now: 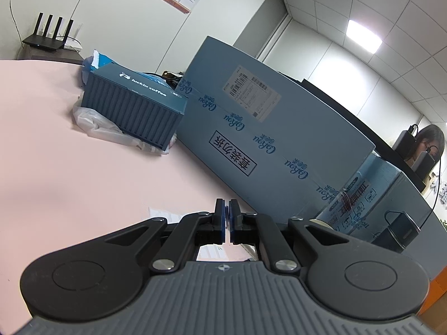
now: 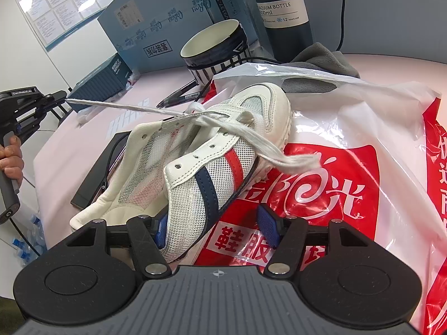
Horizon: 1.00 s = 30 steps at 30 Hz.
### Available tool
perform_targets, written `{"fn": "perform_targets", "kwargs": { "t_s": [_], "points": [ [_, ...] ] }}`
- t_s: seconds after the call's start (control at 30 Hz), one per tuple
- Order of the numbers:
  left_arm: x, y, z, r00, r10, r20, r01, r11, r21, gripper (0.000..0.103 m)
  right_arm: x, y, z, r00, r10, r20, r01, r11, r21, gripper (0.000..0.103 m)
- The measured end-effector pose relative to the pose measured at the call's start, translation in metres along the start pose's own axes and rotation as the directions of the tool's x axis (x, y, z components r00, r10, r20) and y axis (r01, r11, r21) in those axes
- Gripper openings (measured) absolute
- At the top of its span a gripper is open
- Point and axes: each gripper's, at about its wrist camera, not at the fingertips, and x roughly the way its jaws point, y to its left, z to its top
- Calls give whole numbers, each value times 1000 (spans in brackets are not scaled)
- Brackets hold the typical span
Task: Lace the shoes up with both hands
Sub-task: 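Pull the lace away from the sneaker with the left gripper while the right gripper pins the sneaker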
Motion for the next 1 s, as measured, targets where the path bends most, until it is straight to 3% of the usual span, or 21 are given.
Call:
{"fn": "perform_targets", "kwargs": {
  "t_s": [1.0],
  "points": [
    [-11,26,38,993,84,78,-87,996,37,2,-1,0,0,1000,-4,5,4,1000,5,59]
  ]
}}
